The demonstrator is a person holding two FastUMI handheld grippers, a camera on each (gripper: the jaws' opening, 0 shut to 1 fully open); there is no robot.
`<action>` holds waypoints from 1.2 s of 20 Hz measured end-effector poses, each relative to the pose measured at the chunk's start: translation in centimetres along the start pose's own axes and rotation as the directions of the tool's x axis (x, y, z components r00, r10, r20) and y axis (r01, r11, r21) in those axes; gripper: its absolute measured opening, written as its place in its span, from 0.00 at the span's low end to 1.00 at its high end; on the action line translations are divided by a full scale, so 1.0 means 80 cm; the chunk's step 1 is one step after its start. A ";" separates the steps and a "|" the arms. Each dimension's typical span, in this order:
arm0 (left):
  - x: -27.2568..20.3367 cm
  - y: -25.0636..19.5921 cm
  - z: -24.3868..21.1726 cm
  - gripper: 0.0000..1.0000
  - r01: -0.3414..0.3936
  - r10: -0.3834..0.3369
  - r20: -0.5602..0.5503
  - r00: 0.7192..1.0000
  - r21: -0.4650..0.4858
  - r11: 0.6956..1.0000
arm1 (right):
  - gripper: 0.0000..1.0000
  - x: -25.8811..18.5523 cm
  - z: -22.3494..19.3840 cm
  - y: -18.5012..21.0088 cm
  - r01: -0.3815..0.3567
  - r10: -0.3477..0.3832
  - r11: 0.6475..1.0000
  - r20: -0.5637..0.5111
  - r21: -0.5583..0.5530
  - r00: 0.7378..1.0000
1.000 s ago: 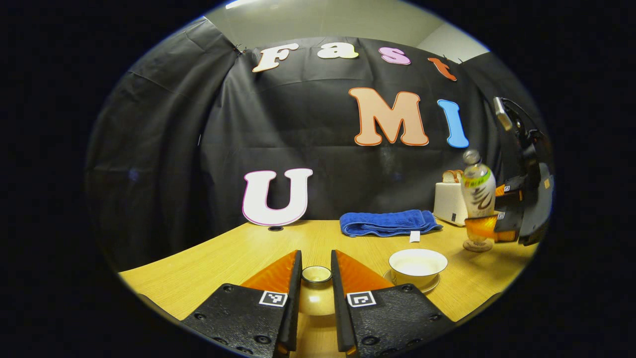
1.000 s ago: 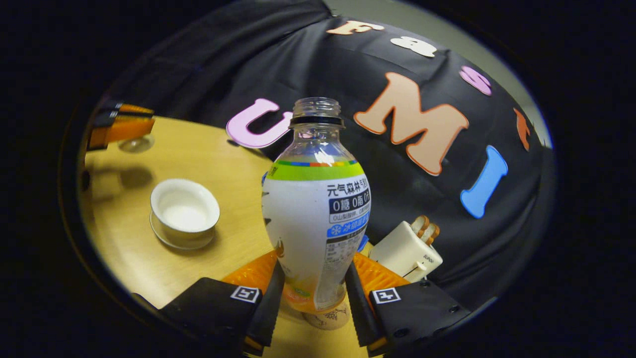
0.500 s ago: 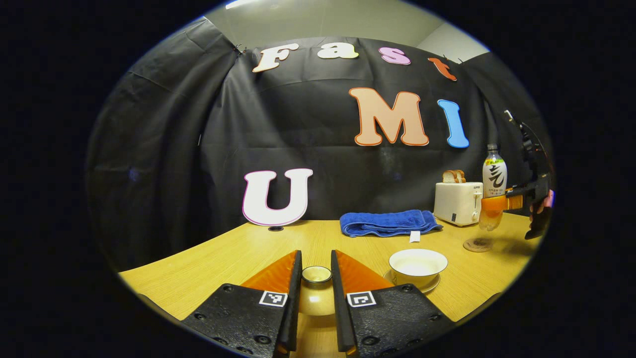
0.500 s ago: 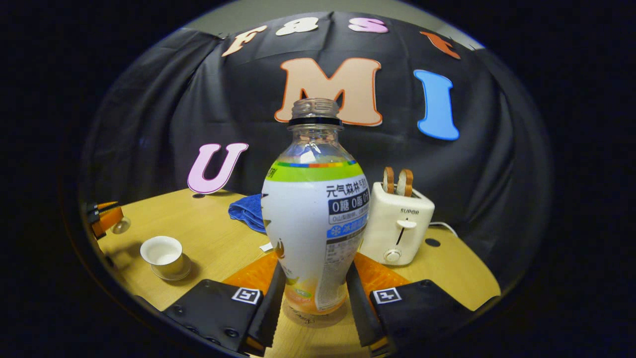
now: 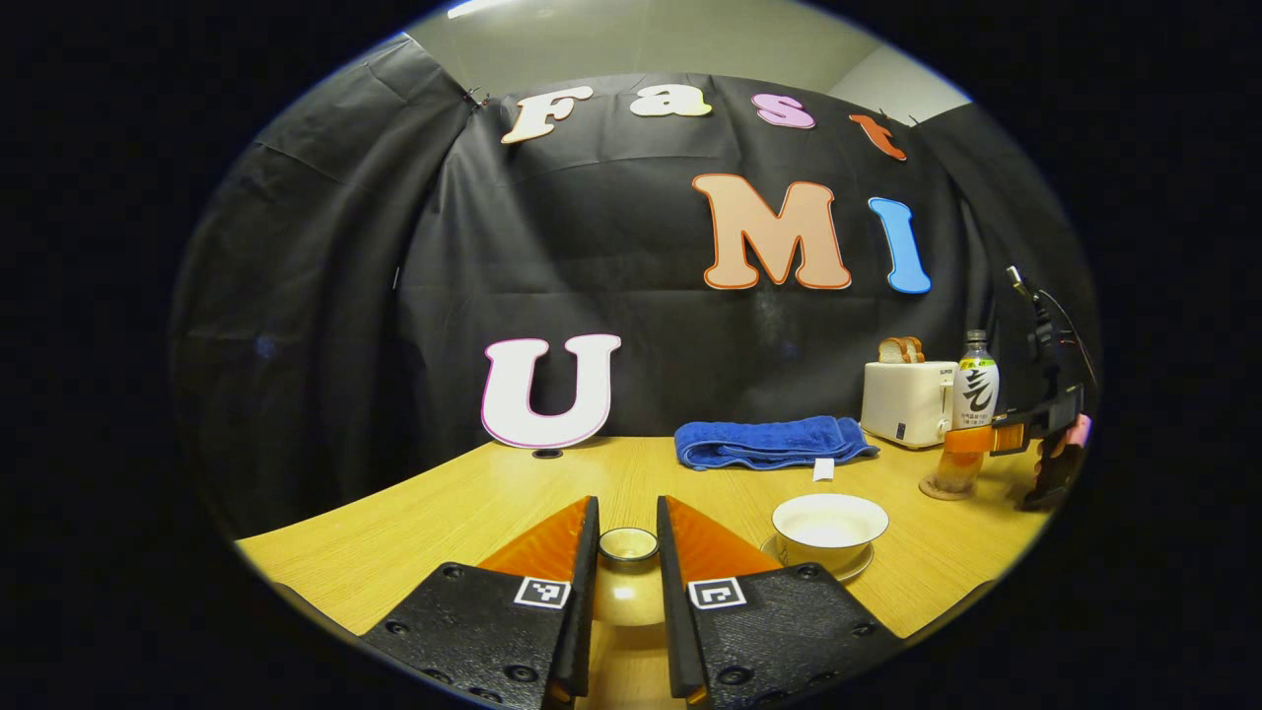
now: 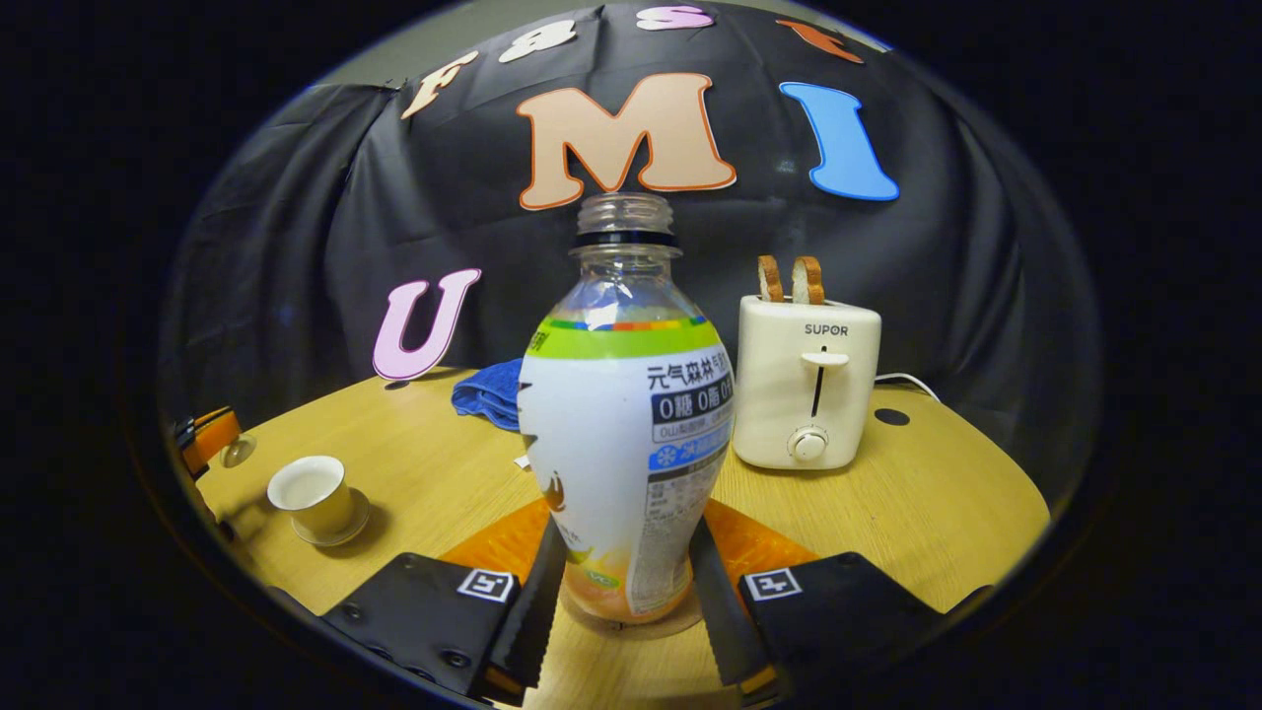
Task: Open the teacup lid with one hand, grasp the water bottle and pour water into the teacup with the other hand; after pouring, place the water bottle on the coaster and then close the teacup lid.
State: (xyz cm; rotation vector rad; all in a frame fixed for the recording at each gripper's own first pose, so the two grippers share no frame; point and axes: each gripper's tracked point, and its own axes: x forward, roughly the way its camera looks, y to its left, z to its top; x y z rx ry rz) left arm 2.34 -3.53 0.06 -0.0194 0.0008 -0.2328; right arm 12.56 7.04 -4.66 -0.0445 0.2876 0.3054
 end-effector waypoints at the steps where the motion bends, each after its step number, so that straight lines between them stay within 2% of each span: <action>1: 0.000 0.000 0.001 0.29 0.000 0.000 0.000 1.000 0.000 1.000 | 0.70 0.000 0.001 0.000 0.003 -0.003 1.000 0.005 -0.011 1.000; 2: 0.000 0.000 0.000 0.29 0.000 0.000 0.000 1.000 0.000 1.000 | 0.70 0.000 -0.002 0.001 0.004 -0.004 1.000 0.000 -0.020 1.000; 3: 0.000 0.000 0.000 0.29 0.000 0.000 0.000 1.000 0.000 1.000 | 0.75 -0.001 -0.001 0.001 0.007 -0.007 0.999 0.007 -0.032 1.000; 6: 0.000 0.000 0.000 0.28 0.000 0.000 0.000 1.000 0.000 1.000 | 0.77 -0.004 -0.002 0.004 0.001 0.000 1.000 0.009 -0.030 1.000; 9: 0.000 0.000 0.000 0.29 0.000 0.000 0.000 1.000 0.000 1.000 | 0.96 -0.008 -0.014 0.006 -0.009 0.009 1.000 -0.008 -0.007 1.000; 10: 0.000 0.000 -0.001 0.29 0.000 0.000 0.001 1.000 0.000 1.000 | 0.92 -0.012 -0.009 0.006 -0.010 0.010 1.000 0.008 -0.003 1.000; 14: 0.000 0.000 0.000 0.29 -0.001 0.001 0.000 1.000 0.000 1.000 | 1.00 -0.026 -0.009 0.010 -0.012 0.012 1.000 0.030 -0.016 0.999; 18: 0.000 -0.001 0.000 0.29 0.000 0.000 0.000 1.000 0.000 1.000 | 0.95 -0.053 -0.008 0.013 0.005 -0.004 1.000 0.067 -0.008 0.998; 19: 0.000 0.000 0.000 0.29 -0.001 0.001 0.000 1.000 0.000 1.000 | 1.00 -0.061 -0.007 0.016 0.005 -0.005 1.000 0.080 -0.009 0.997; 24: 0.000 -0.002 0.001 0.29 0.001 -0.001 0.001 1.000 0.001 1.000 | 0.99 -0.097 0.011 0.006 0.058 -0.063 0.998 0.212 0.027 0.975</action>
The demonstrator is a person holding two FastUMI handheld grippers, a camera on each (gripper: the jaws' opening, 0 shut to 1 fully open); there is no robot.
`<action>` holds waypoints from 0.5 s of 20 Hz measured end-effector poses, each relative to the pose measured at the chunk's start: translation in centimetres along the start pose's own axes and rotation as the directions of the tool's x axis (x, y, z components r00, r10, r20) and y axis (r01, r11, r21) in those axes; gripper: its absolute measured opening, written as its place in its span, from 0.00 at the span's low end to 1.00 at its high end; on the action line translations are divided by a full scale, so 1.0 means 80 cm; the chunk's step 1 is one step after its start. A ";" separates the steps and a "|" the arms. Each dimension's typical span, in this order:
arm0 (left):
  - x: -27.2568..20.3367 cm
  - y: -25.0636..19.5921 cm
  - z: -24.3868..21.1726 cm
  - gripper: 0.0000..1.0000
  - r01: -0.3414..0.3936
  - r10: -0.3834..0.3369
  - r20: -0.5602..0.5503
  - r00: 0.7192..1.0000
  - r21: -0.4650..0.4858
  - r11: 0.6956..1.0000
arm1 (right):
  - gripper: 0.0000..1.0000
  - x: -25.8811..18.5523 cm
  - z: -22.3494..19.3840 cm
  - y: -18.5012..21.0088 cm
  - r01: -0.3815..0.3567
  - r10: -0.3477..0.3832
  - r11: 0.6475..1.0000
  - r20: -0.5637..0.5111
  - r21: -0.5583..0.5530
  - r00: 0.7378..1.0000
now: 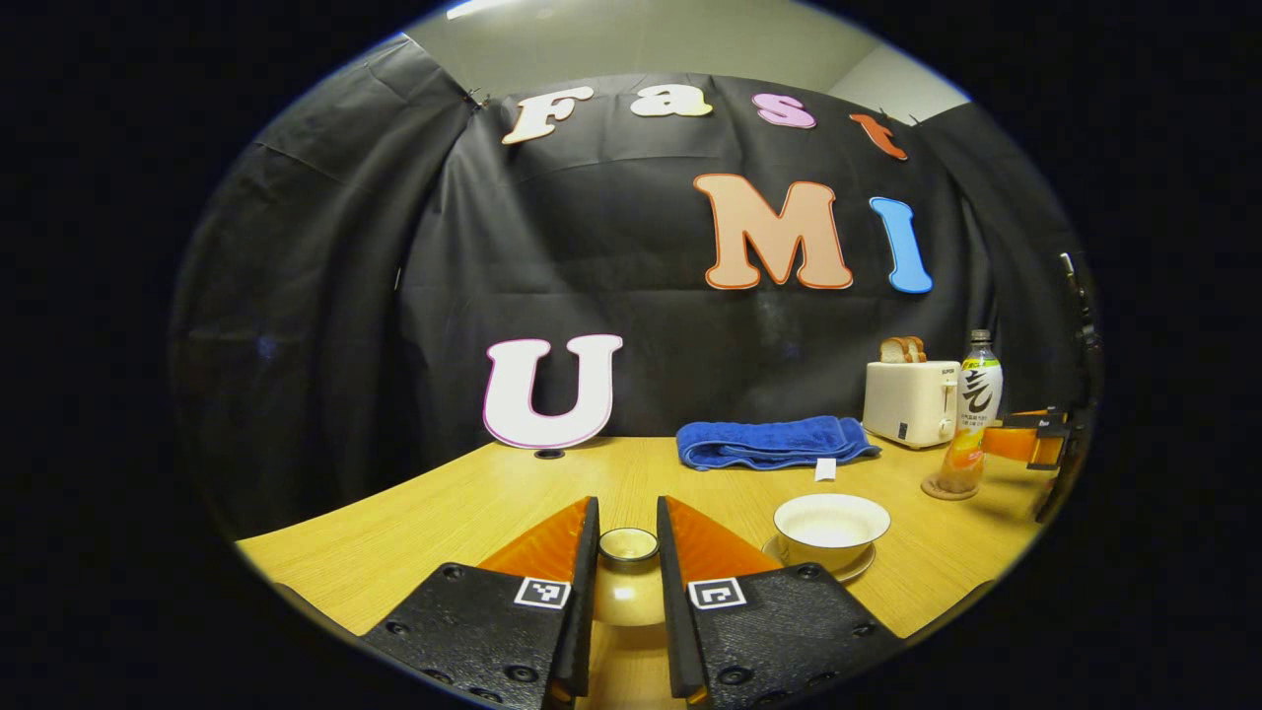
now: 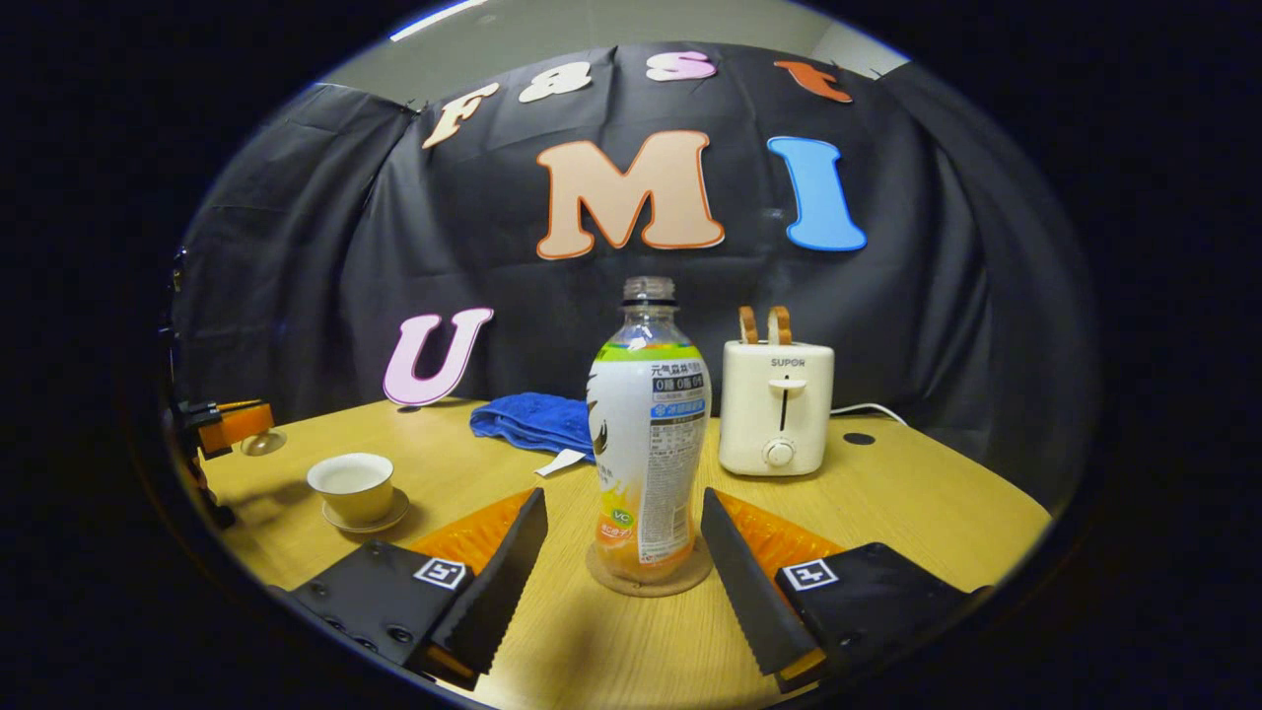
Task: Open the teacup lid with one hand, grasp the water bottle and pour water into the teacup with the other hand; after pouring, place the water bottle on the coaster and then close the teacup lid.
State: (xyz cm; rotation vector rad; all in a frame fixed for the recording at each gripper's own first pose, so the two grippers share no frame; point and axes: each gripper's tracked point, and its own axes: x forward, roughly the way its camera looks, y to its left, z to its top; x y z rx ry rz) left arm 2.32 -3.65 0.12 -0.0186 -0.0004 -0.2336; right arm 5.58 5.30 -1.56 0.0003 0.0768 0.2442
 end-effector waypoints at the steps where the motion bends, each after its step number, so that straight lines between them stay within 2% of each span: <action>1: 0.000 -0.002 0.000 0.28 0.005 -0.005 0.000 1.000 -0.001 1.000 | 0.99 0.002 0.006 -0.007 0.012 -0.012 1.000 0.033 0.008 0.999; 2: 0.001 -0.003 -0.001 0.29 0.010 -0.010 0.000 1.000 -0.001 1.000 | 1.00 -0.001 0.010 -0.008 0.025 -0.025 1.000 0.060 0.001 0.998; 3: 0.002 -0.006 0.000 0.29 0.017 -0.017 0.001 1.000 -0.001 1.000 | 0.96 -0.002 0.009 -0.015 0.046 -0.045 0.999 0.059 -0.007 0.997; 4: 0.004 -0.007 0.000 0.29 0.023 -0.023 0.002 1.000 -0.002 1.000 | 1.00 -0.009 0.008 -0.014 0.056 -0.056 0.998 0.062 0.002 0.996; 10: 0.015 -0.036 0.000 0.29 0.084 -0.083 0.001 0.997 -0.003 0.997 | 0.96 -0.034 0.012 -0.033 0.132 -0.132 0.991 0.069 0.002 0.989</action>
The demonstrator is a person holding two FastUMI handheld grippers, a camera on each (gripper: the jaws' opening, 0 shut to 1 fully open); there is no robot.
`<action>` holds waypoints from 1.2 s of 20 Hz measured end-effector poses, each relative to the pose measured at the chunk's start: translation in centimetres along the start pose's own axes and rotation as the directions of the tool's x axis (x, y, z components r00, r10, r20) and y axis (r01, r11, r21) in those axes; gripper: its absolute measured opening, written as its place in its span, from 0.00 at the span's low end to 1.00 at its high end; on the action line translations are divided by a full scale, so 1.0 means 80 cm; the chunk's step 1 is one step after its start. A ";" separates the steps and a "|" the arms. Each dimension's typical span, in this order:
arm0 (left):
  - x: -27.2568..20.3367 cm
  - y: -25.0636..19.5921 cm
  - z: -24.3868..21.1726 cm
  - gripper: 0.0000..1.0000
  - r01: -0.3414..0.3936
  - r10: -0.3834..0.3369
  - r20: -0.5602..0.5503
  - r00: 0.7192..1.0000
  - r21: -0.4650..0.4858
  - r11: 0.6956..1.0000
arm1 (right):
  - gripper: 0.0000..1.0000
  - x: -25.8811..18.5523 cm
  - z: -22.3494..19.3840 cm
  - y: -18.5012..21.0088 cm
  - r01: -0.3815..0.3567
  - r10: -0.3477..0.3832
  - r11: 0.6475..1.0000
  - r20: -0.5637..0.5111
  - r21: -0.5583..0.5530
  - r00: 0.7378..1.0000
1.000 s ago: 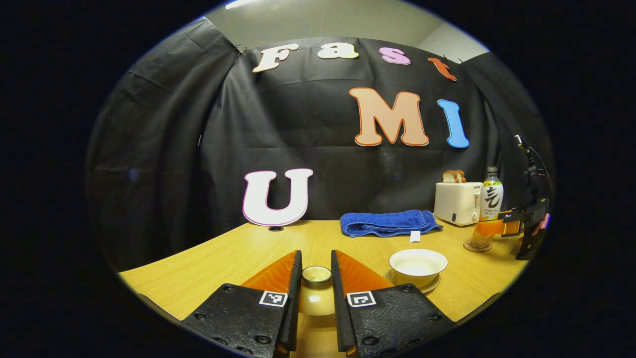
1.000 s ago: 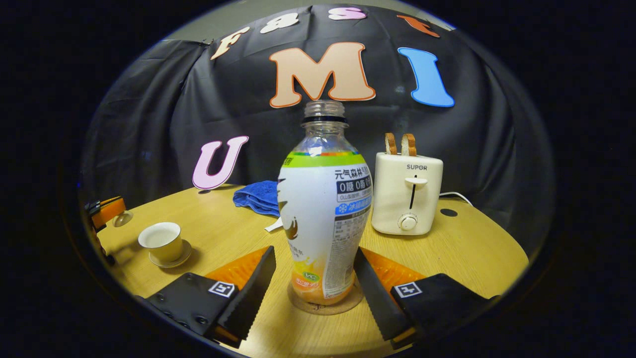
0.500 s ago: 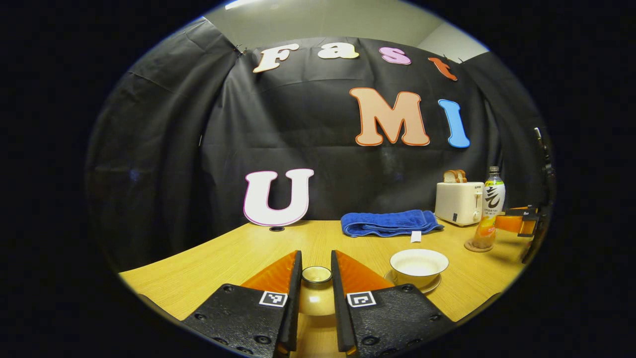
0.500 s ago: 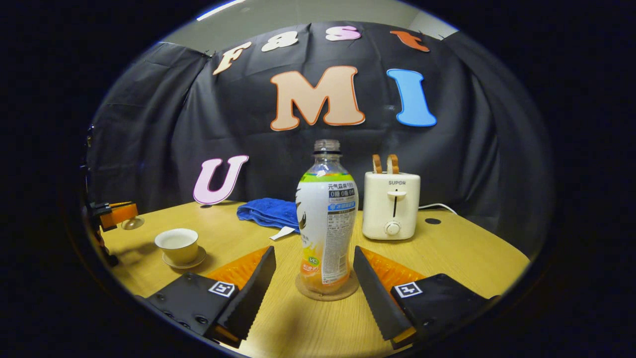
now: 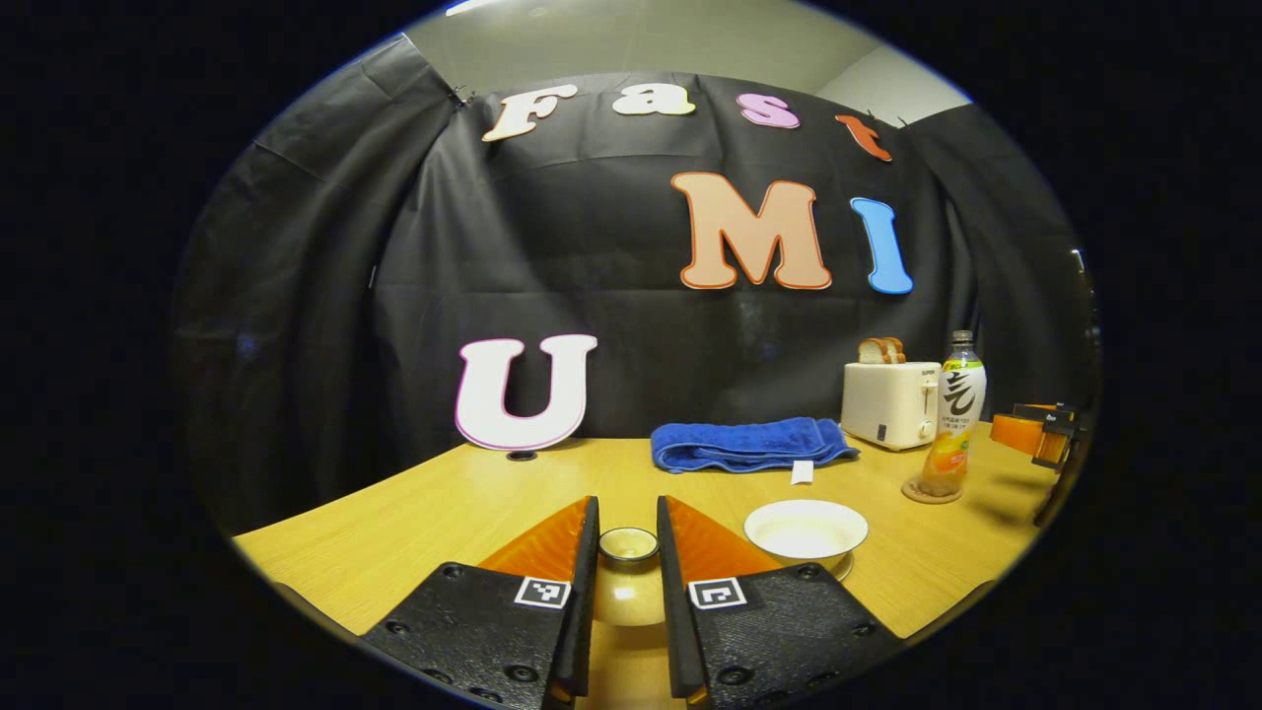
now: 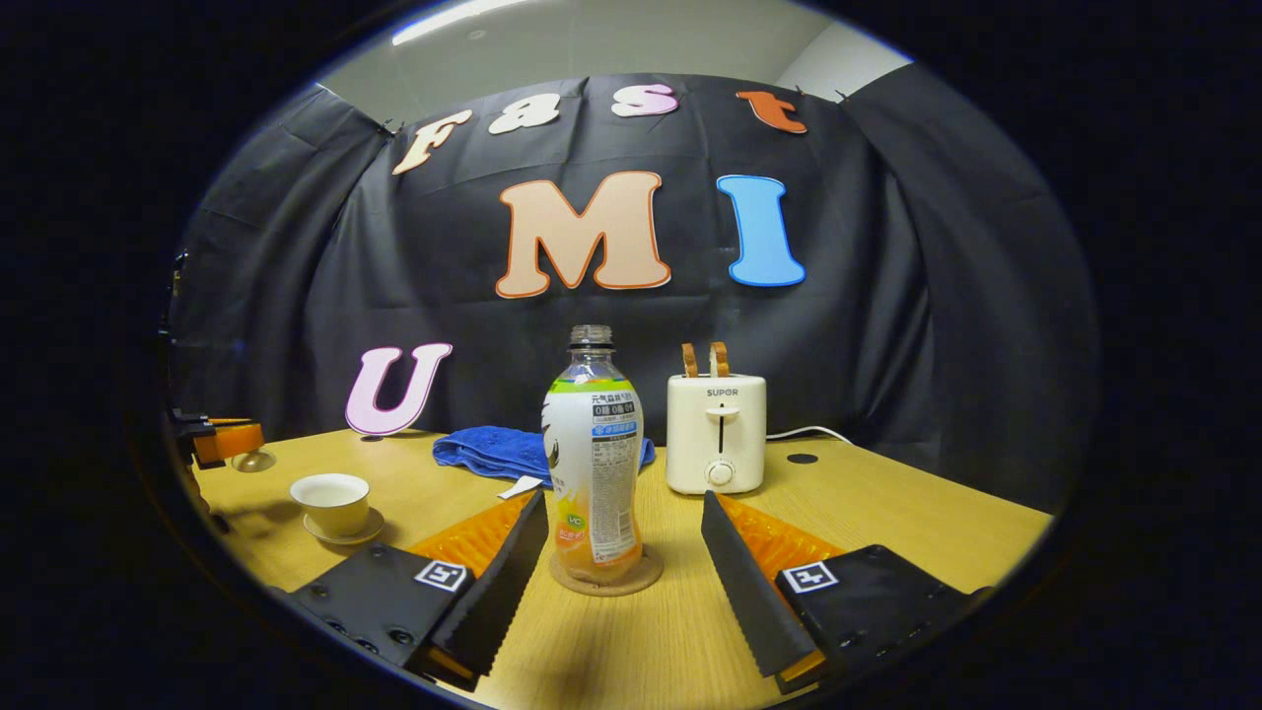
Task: Open the teacup lid with one hand, grasp the water bottle and pour water into the teacup with the other hand; after pouring, place the water bottle on the coaster and then close the teacup lid.
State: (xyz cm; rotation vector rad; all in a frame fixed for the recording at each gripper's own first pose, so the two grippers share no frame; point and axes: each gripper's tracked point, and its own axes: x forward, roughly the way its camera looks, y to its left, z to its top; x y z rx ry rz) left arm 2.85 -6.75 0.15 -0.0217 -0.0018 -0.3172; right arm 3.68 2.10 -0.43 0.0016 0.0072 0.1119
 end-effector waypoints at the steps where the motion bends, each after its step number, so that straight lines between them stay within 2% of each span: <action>1: 0.003 -0.007 0.001 0.29 0.017 -0.017 0.002 1.000 -0.001 1.000 | 0.95 -0.002 0.000 -0.002 0.006 -0.006 1.000 0.001 0.001 1.000; 3: 0.012 -0.020 0.001 0.28 0.048 -0.048 0.002 0.999 -0.001 0.999 | 0.95 -0.003 0.001 -0.005 0.011 -0.011 1.000 0.002 0.001 1.000; 4: 0.015 -0.025 0.001 0.27 0.061 -0.061 0.002 0.998 0.000 0.998 | 0.99 -0.003 0.001 -0.004 0.007 -0.007 1.000 0.001 0.002 1.000; 5: 0.019 -0.031 0.001 0.27 0.071 -0.071 0.002 0.998 0.001 0.998 | 0.95 -0.003 0.001 -0.003 0.004 -0.004 1.000 0.001 0.002 1.000; 11: 0.035 -0.069 0.016 0.27 0.136 -0.135 0.051 0.989 -0.012 0.991 | 0.95 -0.002 0.001 -0.004 0.003 -0.003 1.000 0.000 0.003 1.000; 12: 0.037 -0.078 0.017 0.27 0.154 -0.153 0.058 0.987 -0.013 0.988 | 0.99 -0.002 0.001 -0.004 0.003 -0.003 1.000 0.000 0.004 1.000; 15: 0.039 -0.104 0.009 0.27 0.223 -0.222 0.033 0.974 -0.001 0.975 | 0.99 -0.003 0.001 -0.005 0.003 -0.003 1.000 -0.001 0.004 1.000; 16: 0.038 -0.112 0.008 0.27 0.243 -0.243 0.027 0.970 -0.006 0.970 | 0.95 -0.003 0.002 -0.004 0.003 -0.003 1.000 -0.001 0.004 1.000; 17: 0.038 -0.116 0.008 0.27 0.256 -0.256 0.024 0.966 -0.003 0.967 | 0.99 -0.003 0.001 -0.005 0.003 -0.003 1.000 -0.001 0.004 1.000; 20: 0.038 -0.127 0.003 0.29 0.288 -0.288 0.007 0.958 -0.006 0.958 | 0.99 -0.003 0.001 -0.005 0.003 -0.003 1.000 -0.001 0.004 1.000; 21: 0.038 -0.131 0.003 0.27 0.296 -0.296 0.007 0.955 -0.006 0.955 | 0.95 -0.003 0.002 -0.005 0.003 -0.003 1.000 -0.001 0.004 1.000; 24: 0.041 -0.140 0.004 0.27 0.325 -0.324 0.010 0.946 -0.006 0.946 | 0.99 -0.002 0.002 -0.005 0.003 -0.003 1.000 -0.001 0.004 1.000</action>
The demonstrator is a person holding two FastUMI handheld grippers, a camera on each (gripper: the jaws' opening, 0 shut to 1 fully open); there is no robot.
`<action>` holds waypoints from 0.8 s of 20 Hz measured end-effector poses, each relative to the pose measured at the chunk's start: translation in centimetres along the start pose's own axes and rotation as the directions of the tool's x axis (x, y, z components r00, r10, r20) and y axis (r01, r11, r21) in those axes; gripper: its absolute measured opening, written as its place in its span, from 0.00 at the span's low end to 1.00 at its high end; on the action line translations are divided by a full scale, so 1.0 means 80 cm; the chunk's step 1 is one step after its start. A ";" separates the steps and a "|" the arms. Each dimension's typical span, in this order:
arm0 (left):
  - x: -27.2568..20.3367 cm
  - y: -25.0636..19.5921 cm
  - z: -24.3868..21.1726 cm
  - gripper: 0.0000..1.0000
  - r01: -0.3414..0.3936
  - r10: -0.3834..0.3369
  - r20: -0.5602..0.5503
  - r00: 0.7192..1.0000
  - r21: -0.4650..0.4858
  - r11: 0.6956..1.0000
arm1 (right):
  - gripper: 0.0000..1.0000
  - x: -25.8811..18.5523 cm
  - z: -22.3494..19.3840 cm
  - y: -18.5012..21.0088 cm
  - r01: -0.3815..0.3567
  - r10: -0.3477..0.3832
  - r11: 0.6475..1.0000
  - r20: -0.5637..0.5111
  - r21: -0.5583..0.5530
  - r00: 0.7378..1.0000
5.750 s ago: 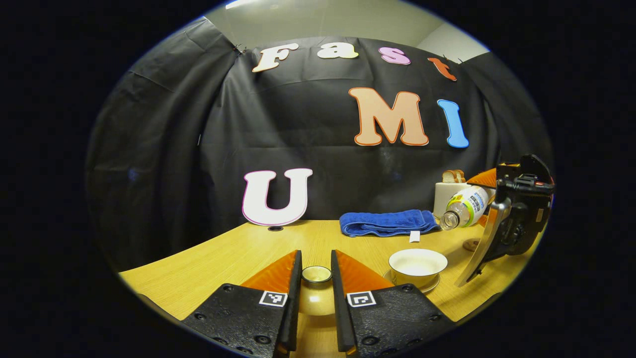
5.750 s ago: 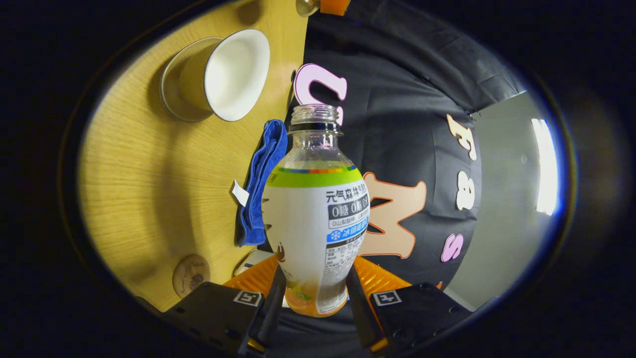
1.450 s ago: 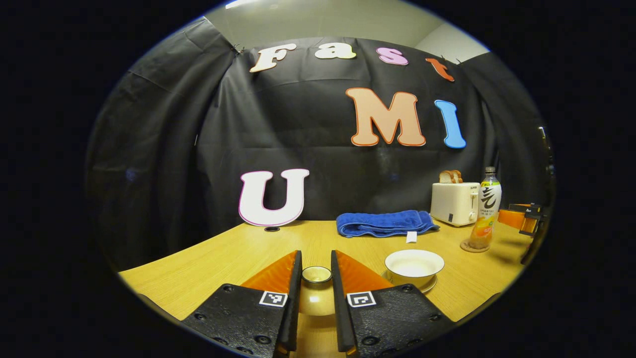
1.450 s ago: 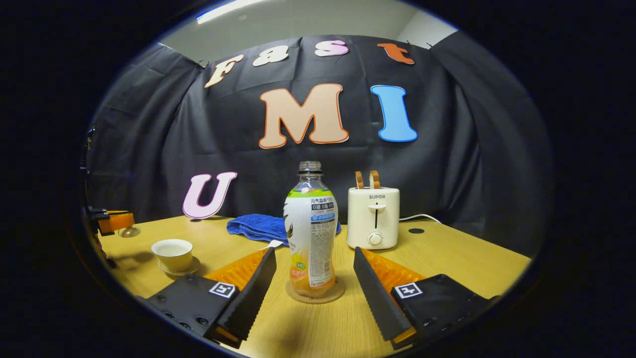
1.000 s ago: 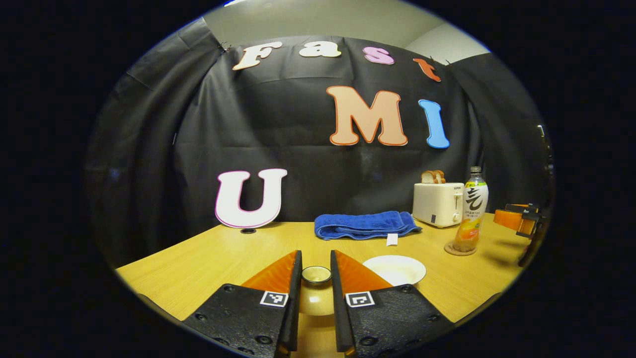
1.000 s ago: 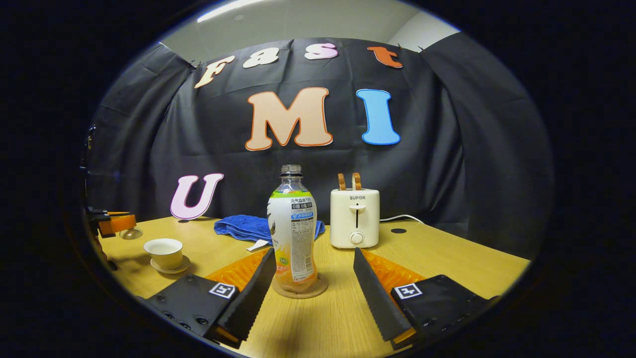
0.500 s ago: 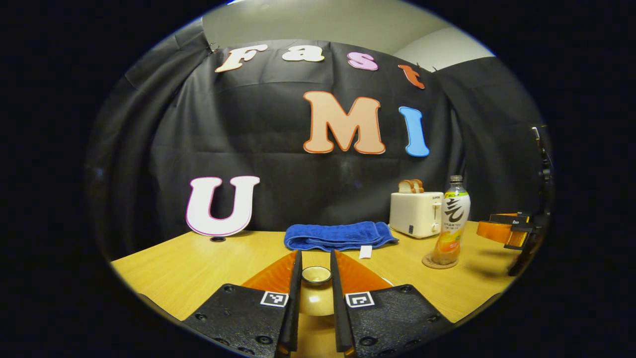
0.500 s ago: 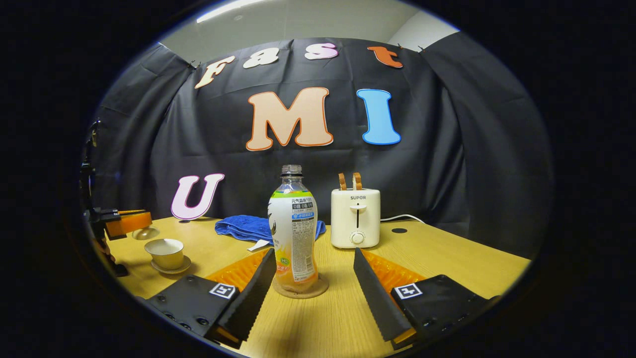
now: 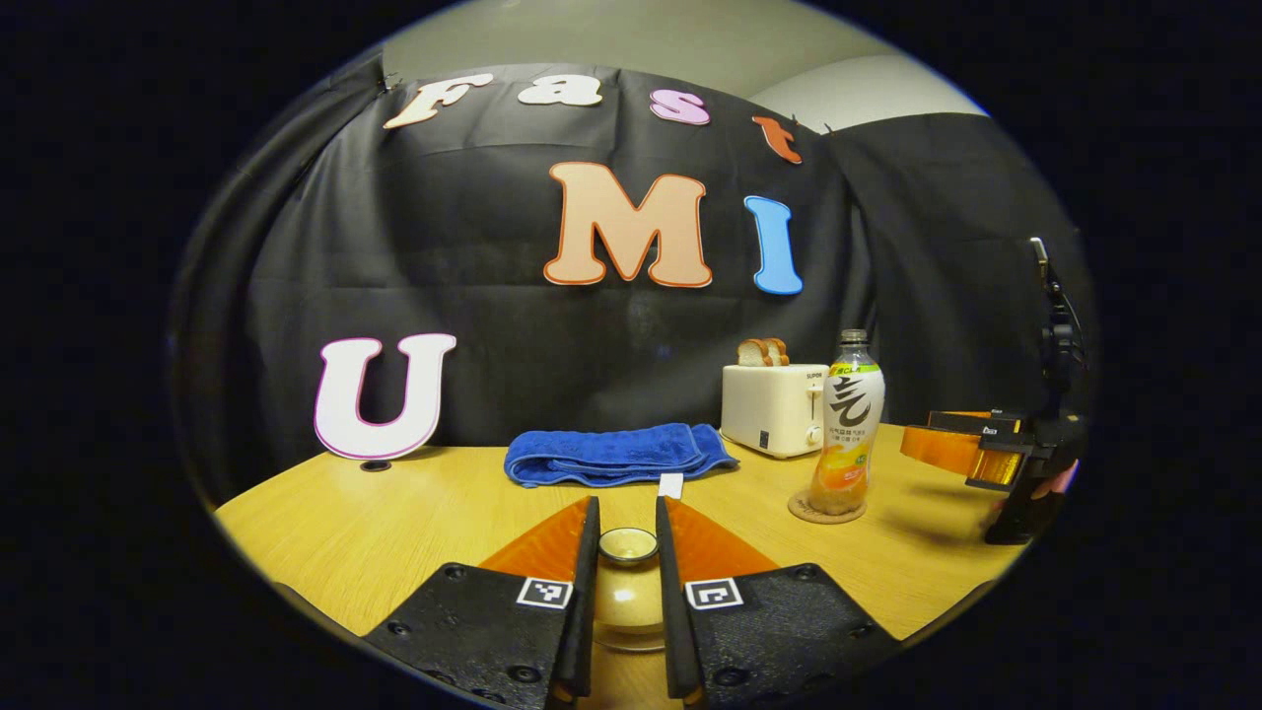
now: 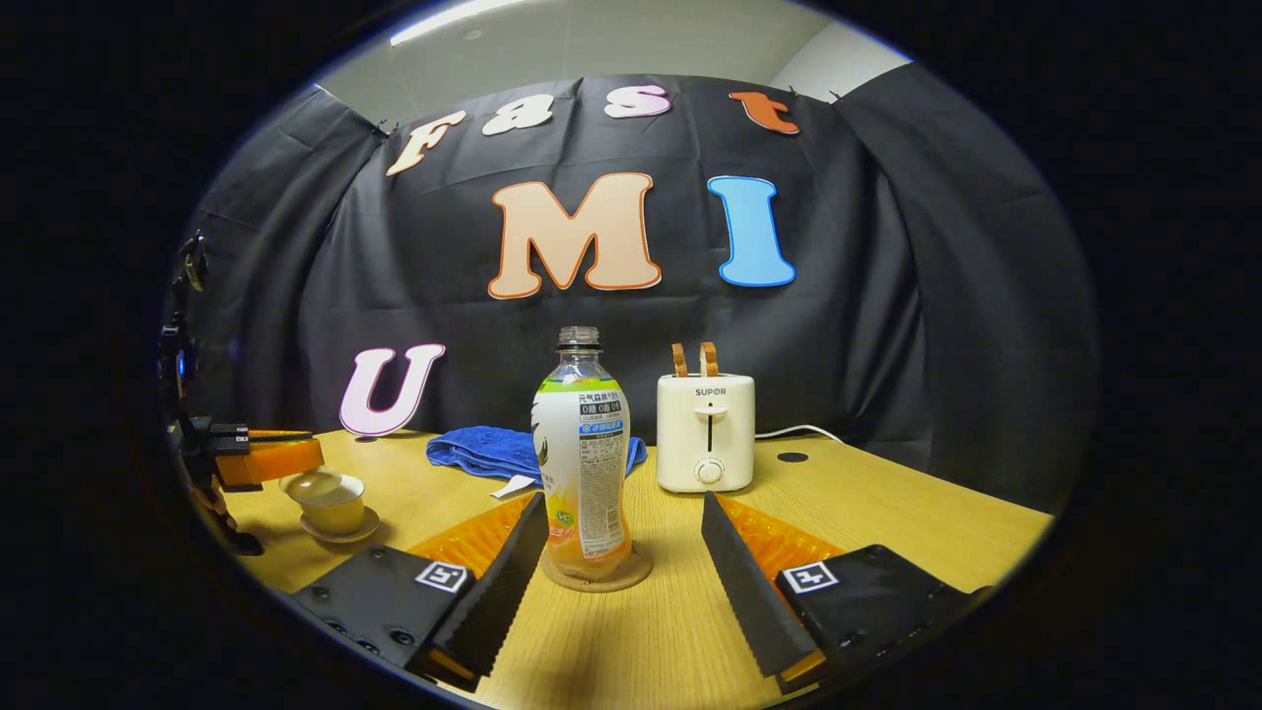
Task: Open the teacup lid with one hand, grasp the water bottle and pour water into the teacup with the other hand; after pouring, place the water bottle on the coaster and then close the teacup lid.
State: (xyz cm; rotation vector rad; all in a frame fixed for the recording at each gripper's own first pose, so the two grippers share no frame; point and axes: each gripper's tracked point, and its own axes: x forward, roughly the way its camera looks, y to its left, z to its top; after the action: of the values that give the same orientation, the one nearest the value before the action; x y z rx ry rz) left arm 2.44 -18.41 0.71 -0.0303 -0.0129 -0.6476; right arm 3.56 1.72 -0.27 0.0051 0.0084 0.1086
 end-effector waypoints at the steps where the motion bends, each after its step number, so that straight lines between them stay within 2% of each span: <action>1: 0.002 -0.002 0.000 0.27 0.008 -0.008 -0.002 1.000 0.003 1.000 | 0.98 0.000 0.000 -0.001 0.000 0.000 1.000 0.000 0.000 1.000; 2: 0.004 -0.003 -0.001 0.27 0.014 -0.014 -0.002 1.000 0.006 1.000 | 0.95 0.000 0.000 0.000 0.000 0.000 1.000 0.000 0.000 1.000; 3: 0.006 -0.004 0.000 0.27 0.017 -0.017 -0.003 1.000 0.005 1.000 | 0.99 0.000 0.000 -0.001 0.000 0.000 1.000 0.000 0.000 1.000; 8: 0.013 -0.006 -0.006 0.27 0.032 -0.031 -0.034 0.999 0.005 0.999 | 0.99 0.000 0.000 -0.001 0.000 0.000 1.000 -0.001 0.000 1.000; 15: 0.015 -0.002 -0.011 0.29 0.013 -0.013 -0.067 0.998 0.002 1.000 | 0.99 0.000 0.000 0.000 -0.002 0.002 1.000 -0.001 0.000 1.000; 16: 0.014 -0.003 -0.011 0.29 0.013 -0.013 -0.067 0.998 0.002 1.000 | 0.95 0.000 0.000 0.000 -0.002 0.002 1.000 -0.001 0.000 1.000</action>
State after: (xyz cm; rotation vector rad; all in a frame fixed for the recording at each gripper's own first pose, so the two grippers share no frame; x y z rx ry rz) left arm 3.22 -19.28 -0.15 -0.0065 0.0512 -0.6617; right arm 3.54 1.70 -0.24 0.0055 0.0093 0.1110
